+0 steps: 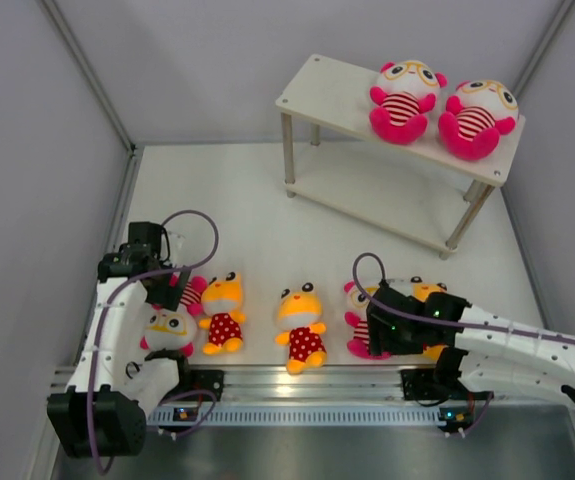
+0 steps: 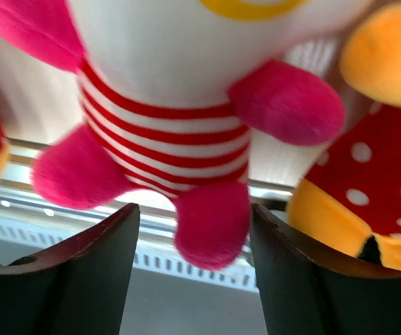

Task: Place and organize the stuffed toys onto the shelf

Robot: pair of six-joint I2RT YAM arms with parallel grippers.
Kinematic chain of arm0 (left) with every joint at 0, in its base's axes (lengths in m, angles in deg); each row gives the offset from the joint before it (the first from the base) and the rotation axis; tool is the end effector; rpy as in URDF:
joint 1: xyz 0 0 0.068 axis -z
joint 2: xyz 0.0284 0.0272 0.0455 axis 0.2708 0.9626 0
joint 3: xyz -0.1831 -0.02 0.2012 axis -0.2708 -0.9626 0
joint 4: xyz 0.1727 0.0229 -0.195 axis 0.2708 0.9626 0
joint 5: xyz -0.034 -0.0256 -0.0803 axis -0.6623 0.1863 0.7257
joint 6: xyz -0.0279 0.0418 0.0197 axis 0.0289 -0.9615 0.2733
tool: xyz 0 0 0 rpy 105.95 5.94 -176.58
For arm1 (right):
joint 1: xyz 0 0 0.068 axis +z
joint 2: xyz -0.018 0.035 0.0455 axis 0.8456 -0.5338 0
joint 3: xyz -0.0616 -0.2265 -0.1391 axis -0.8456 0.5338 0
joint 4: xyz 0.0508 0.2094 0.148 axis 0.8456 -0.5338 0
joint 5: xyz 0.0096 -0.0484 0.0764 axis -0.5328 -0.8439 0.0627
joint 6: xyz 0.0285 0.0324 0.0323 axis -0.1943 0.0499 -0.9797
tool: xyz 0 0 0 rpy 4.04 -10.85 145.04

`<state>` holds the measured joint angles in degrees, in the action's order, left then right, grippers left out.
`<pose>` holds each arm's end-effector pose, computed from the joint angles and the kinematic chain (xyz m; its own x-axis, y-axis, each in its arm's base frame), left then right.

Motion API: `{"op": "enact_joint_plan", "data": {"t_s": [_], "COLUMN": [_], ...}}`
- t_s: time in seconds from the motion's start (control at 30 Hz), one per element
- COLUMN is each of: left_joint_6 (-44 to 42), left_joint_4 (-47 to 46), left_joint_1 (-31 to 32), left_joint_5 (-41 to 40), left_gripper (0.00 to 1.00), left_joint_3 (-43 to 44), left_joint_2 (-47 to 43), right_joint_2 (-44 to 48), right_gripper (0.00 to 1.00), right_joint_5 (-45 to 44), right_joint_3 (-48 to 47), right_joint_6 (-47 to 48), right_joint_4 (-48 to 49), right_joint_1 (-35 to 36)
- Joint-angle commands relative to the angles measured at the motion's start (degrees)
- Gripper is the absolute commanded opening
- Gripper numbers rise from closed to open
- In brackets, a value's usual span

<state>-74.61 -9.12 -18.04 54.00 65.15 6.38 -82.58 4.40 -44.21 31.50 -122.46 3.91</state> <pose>0.1614 0.0143 0.2669 -0.9170 0.2881 -0.2758 0.1978 0.9290 0.3129 0.0675 0.1163 0.2020 -0.9693 -0.0513 -0.2405 -0.0924 0.9823 0.1629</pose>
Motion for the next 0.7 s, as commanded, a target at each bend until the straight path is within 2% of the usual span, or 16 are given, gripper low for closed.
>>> {"op": "enact_joint_plan", "data": {"t_s": [0.0,0.07,0.1,0.17,0.2,0.3,0.4,0.43,0.5,0.53,0.57,0.6,0.67], "left_joint_6": [-0.40,-0.49,-0.66,-1.01,-1.01,-1.45,-1.63,-1.63,-1.54,-1.54,-0.93,-0.58,0.65], "left_joint_4": [-0.45,-0.45,-0.45,-0.45,-0.36,0.17,1.13,1.40,1.49,1.49,1.66,1.84,2.62], "left_joint_1": [-0.31,-0.31,-0.31,-0.31,-0.31,-0.31,-0.31,-0.31,-0.31,-0.40,-0.40,-0.31,-0.31], "left_joint_5": [0.82,0.21,0.12,-0.06,-0.06,2.04,6.34,7.75,10.30,14.32,16.19,18.73,26.89], "left_gripper": [0.98,0.98,0.98,0.98,0.98,0.98,0.98,0.98,0.98,0.98,0.98,0.98,0.98], "left_joint_3": [-0.51,-0.43,-0.51,-0.51,-0.43,0.71,4.31,6.93,10.19,13.86,15.81,19.92,23.90], "left_joint_2": [-0.59,-0.59,-0.94,-1.29,-1.64,-2.26,-2.87,-3.14,-3.41,-3.41,-3.23,-3.06,-2.62], "right_joint_2": [-0.88,-2.12,-3.26,-3.79,-3.71,-2.92,-4.57,-5.80,-10.53,-12.48,-14.32,-18.17,-21.62], "right_gripper": [0.62,0.52,0.38,0.20,0.00,0.00,0.00,0.00,0.00,0.00,0.00,0.00,0.00], "right_joint_5": [-3.75,-3.85,-3.76,-3.23,-3.41,-5.33,-10.93,-12.79,-18.16,-19.57,-20.28,-20.80,-19.24], "right_joint_3": [-1.01,-1.36,-1.36,-1.53,-2.06,-6.53,-17.23,-24.84,-33.48,-42.14,-46.14,-52.80,-57.32], "right_joint_6": [-3.51,-1.49,-0.95,-0.25,0.10,3.70,11.77,14.23,21.44,23.73,28.01,30.14,35.77], "right_joint_4": [11.82,13.49,14.72,15.17,14.65,12.89,8.94,5.71,2.53,1.56,0.85,1.37,5.38], "right_joint_1": [0.84,0.84,0.84,0.84,0.84,0.93,1.54,2.07,2.60,3.30,3.56,3.74,4.97]}}
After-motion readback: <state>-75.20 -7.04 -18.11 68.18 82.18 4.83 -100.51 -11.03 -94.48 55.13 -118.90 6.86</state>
